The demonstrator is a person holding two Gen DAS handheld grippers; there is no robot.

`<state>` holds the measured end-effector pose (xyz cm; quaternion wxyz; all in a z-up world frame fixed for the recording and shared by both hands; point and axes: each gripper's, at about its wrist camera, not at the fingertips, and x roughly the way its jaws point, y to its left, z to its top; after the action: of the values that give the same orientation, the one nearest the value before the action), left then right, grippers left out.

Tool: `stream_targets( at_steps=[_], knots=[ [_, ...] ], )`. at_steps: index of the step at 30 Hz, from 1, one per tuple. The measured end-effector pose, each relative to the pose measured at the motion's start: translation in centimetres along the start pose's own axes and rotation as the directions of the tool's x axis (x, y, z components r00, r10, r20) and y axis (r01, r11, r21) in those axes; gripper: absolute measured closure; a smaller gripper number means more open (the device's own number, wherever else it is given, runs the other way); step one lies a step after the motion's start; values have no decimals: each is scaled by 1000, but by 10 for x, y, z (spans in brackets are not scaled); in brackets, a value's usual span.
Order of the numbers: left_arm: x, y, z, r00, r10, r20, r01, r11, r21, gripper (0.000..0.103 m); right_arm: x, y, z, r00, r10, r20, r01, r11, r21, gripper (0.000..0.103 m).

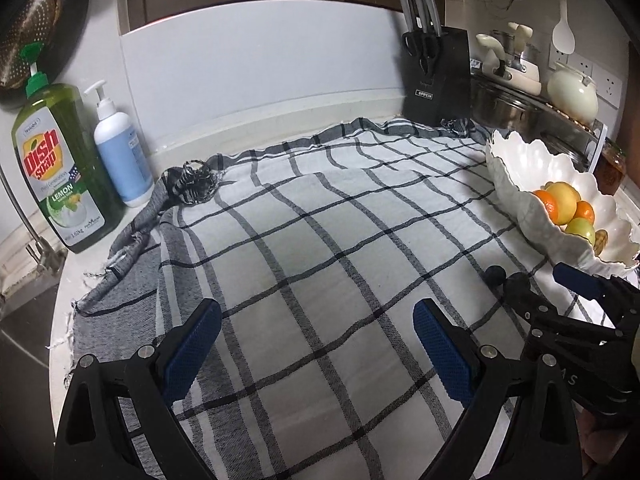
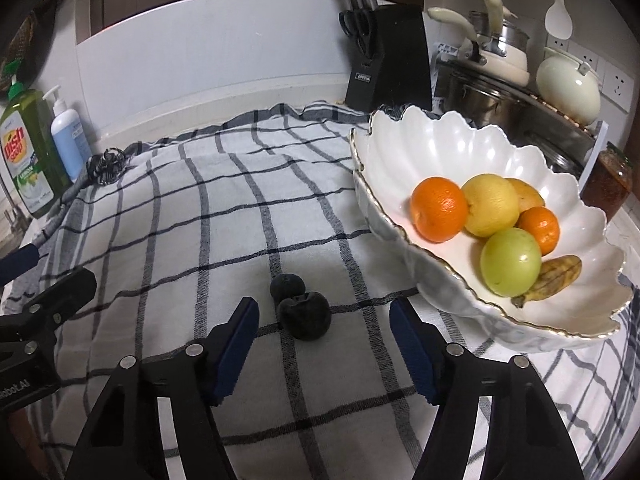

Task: Organize fruits
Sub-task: 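Withdraw both open tools from the bowl toward the dark plums on the cloth, then close the right tool on a dark plum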

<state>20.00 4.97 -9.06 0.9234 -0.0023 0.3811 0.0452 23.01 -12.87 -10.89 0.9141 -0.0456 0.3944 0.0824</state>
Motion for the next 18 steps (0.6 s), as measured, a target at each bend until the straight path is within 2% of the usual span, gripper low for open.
stream_targets(
  at_steps=[3,5,11,18],
  knots=[
    [3,-1,0,1000,-5,-8,5,1000,5,5,7,0,0,1000,10,-19,-10,1000,1,42],
    [5,-2,1,1000,-5,-10,6,1000,10,5,13,-1,0,999,20,-39,-20,1000,4,52],
    [7,-5,3,1000,-11,-14,11,1000,19,5,18,-2,-1,996,65,-63,-64,998,16,72],
    [3,-9,3,1000,-16,-7,16,999,37,5,9,-5,-4,996,71,-46,-70,997,22,73]
  ],
)
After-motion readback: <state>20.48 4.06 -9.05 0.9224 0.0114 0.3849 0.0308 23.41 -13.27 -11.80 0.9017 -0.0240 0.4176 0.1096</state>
